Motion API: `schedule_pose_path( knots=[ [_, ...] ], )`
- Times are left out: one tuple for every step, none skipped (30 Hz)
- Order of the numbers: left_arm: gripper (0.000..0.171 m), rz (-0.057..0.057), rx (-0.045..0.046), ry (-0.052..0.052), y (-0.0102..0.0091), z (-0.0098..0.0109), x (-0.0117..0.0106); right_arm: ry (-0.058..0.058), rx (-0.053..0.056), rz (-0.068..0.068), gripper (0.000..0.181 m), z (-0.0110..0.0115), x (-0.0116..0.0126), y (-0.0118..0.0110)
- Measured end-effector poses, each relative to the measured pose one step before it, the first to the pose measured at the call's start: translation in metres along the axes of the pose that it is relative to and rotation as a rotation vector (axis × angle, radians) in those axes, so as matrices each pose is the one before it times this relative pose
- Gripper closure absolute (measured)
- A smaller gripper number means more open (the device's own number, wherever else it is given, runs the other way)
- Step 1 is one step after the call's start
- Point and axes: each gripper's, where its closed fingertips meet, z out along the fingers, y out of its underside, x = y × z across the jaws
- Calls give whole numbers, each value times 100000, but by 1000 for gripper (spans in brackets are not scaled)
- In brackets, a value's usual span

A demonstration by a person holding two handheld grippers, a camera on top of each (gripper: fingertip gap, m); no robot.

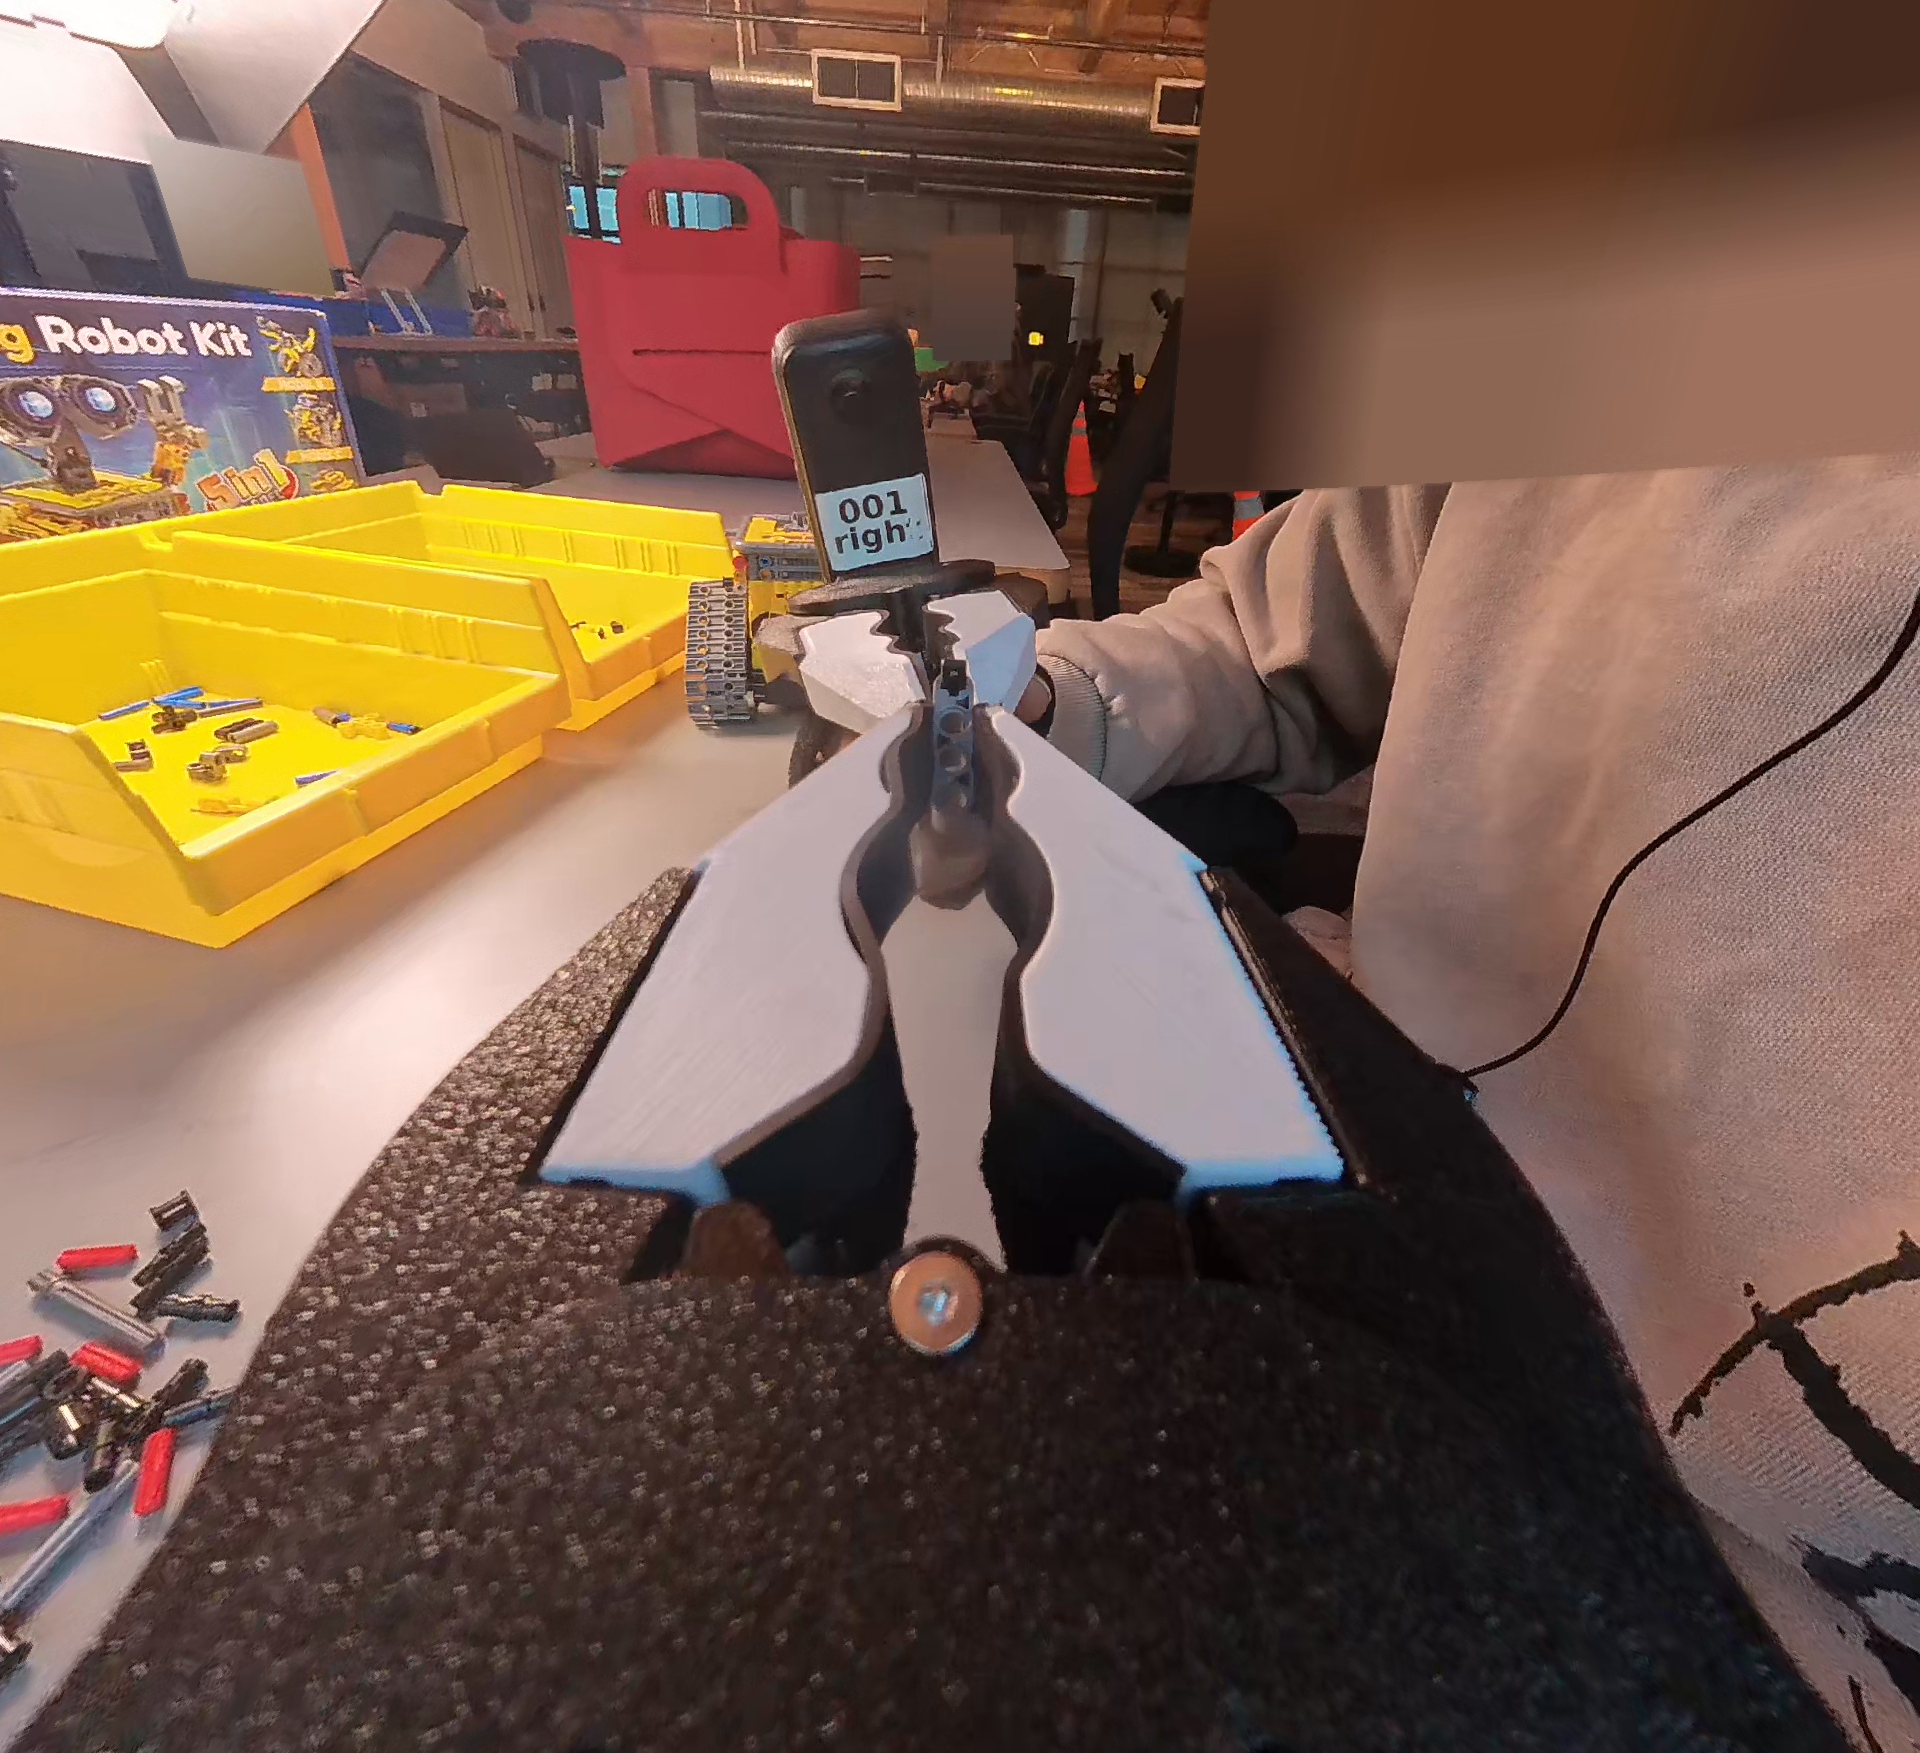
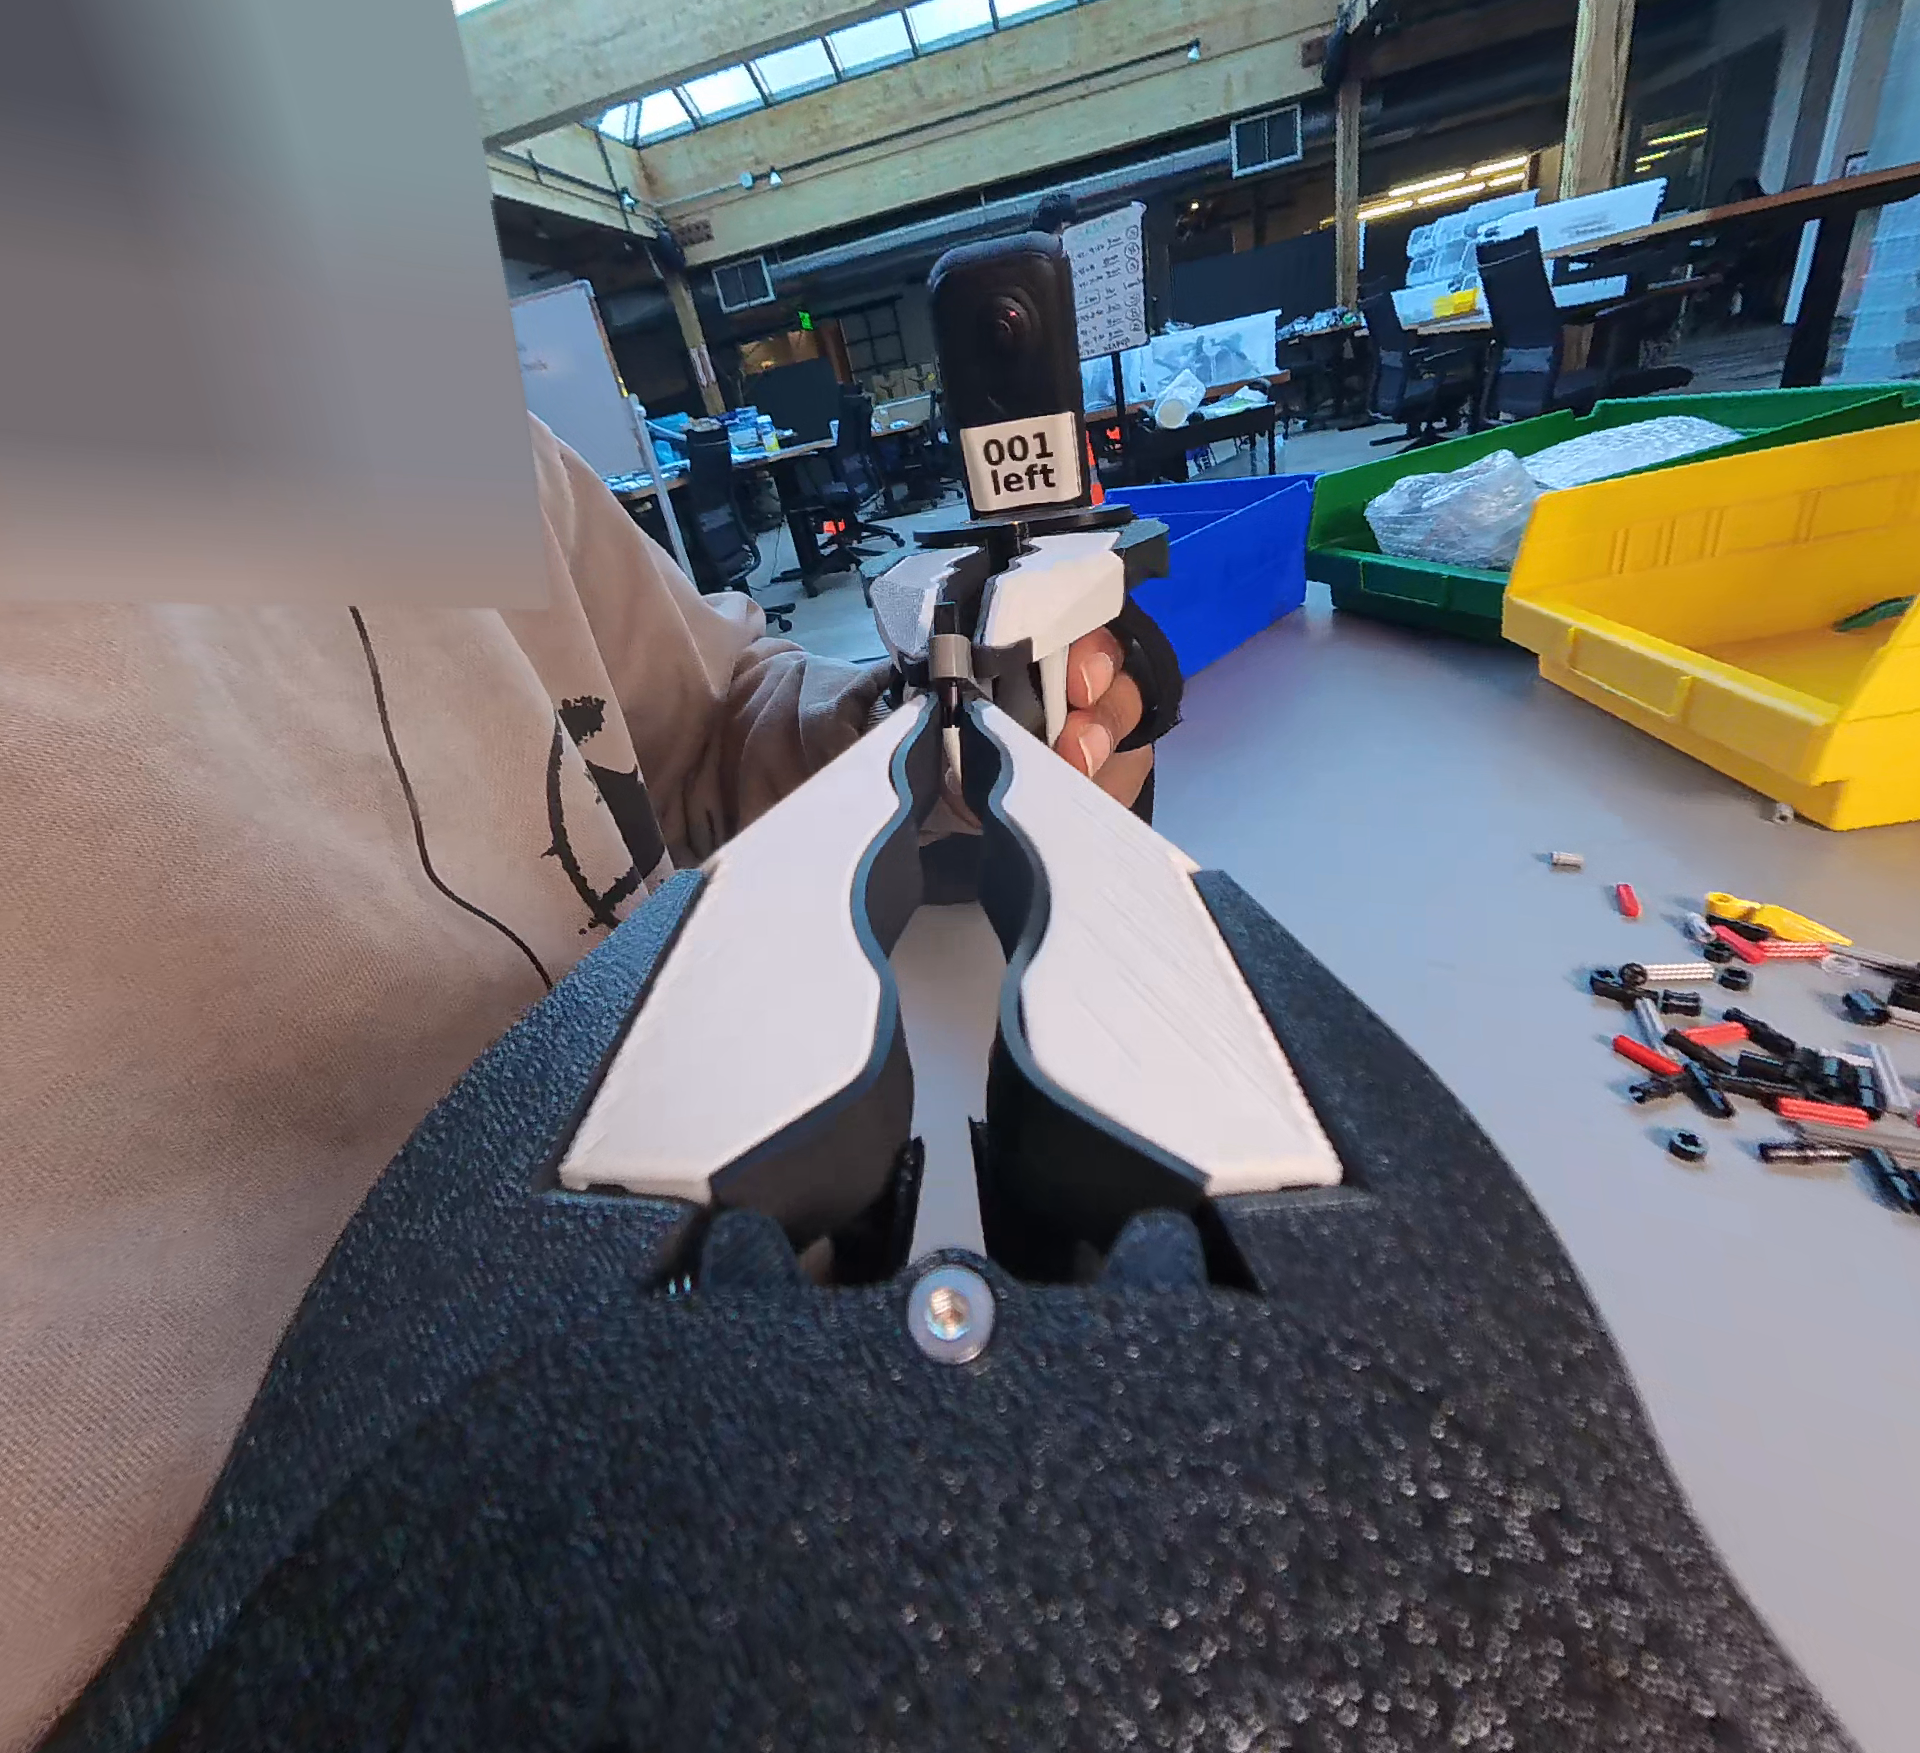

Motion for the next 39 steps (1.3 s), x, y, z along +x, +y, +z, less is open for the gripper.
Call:
schedule_pose_path(
  knots=[
    [167,-419,34,-85,32,7,-45,188,-74,183,180,-24,26,47],
    [167,-667,-15,-27,77,12,-60,377,-208,-88,181,-39,81,114],
    [167,-847,11,73,89,-10,-63,261,-188,427,181,-35,68,124],
    [167,-562,-49,-170,98,-11,-96,433,-444,291,181,-29,100,153],
    [167,-555,217,-125,39,-15,-76,728,-501,-521,181,-22,131,104],
    [167,-897,502,249,-26,-1,-43,252,-129,-379,180,5,31,47],
    [166,-397,413,-104,-19,-2,-73,508,140,-287,180,-19,80,-10],
    [167,-371,172,113,-13,3,-36,146,85,-120,180,-24,44,13],
    [167,-580,123,-44,41,3,-77,-158,-225,309,180,-25,48,53],
    [167,-822,209,-213,63,-20,-106,338,-350,-38,180,-23,138,124],
    [167,-737,222,-109,39,-42,-83,463,-377,-122,180,0,108,141],
    [167,-813,3990,118,-601,-229,-43,515,-742,-464,180,-5,96,161],
    [165,-3781,15906,897,-2939,-1215,-192,-20,-6523,-1048,181,48,53,1206],
    [166,-4875,16774,-1073,-4355,-1924,-826,3998,-18704,-6550,181,225,558,4265],
    [168,7615,4862,-3747,-2230,-1065,-421,-2417,-3125,4511,181,577,-662,1100],
    [165,6473,-8643,-77,1204,182,605,1747,14761,-710,181,-559,17,-3106],
    [164,110,-8400,1763,2273,700,792,4535,6201,49,181,-451,1282,-1972],
    [165,-3761,-3933,-134,1780,388,53,1380,2032,-1118,181,-259,895,-1004],
    [165,-5482,1752,650,486,-130,-259,256,-1651,-2278,181,-123,456,-244],
    [165,-5372,3000,1544,-308,-270,-271,1587,335,-2404,181,-167,287,-363],
    [165,-1216,1455,-338,-243,-150,-384,526,1990,472,181,-150,6,-439],
    [165,1517,-198,-505,143,2,-261,47,3711,2219,181,-164,-157,-505],
    [165,-7,80,1252,258,148,17,1046,3234,2682,181,-122,-60,-334],
    [165,-1570,938,1602,231,276,93,162,2217,3127,177,-38,-182,-121],
    [165,-1108,316,1071,310,404,94,-1139,1760,4468,169,51,-324,-47],
    [165,467,-1130,703,483,461,141,-1932,1839,4724,164,140,-395,-109],
    [165,1311,-1906,-85,589,455,46,-2240,2235,3571,163,163,-435,-262],
    [165,870,-1805,-125,552,384,-13,-1373,1601,2400,164,167,-304,-288],
    [165,-43,-1648,265,521,313,18,-834,986,1029,163,140,-206,-269],
    [165,-235,-1150,117,399,234,-12,412,-218,428,166,74,-4,-90],
    [165,136,-575,91,249,167,15,568,-1313,-72,166,34,48,128],
    [165,289,-219,325,158,111,69,638,-765,-241,171,-49,35,122],
    [165,289,-339,926,124,109,162,1508,392,-474,179,-125,152,-11],
    [165,364,-636,32,124,76,11,120,-355,-840,179,-112,-42,84],
    [165,490,-1245,-48,222,54,-26,114,-1056,-611,179,-117,11,91],
    [165,507,-2106,-213,308,39,-64,475,-1623,-1540,179,-148,84,78],
    [164,858,-3316,-462,472,50,-94,443,-2485,-2627,179,-189,77,98],
    [164,1484,-4551,-946,628,53,-124,589,-3030,-2982,179,-201,70,85],
    [164,2509,-5239,-1130,693,61,-97,582,-5202,-3197,179,-167,71,373]
  ],
)
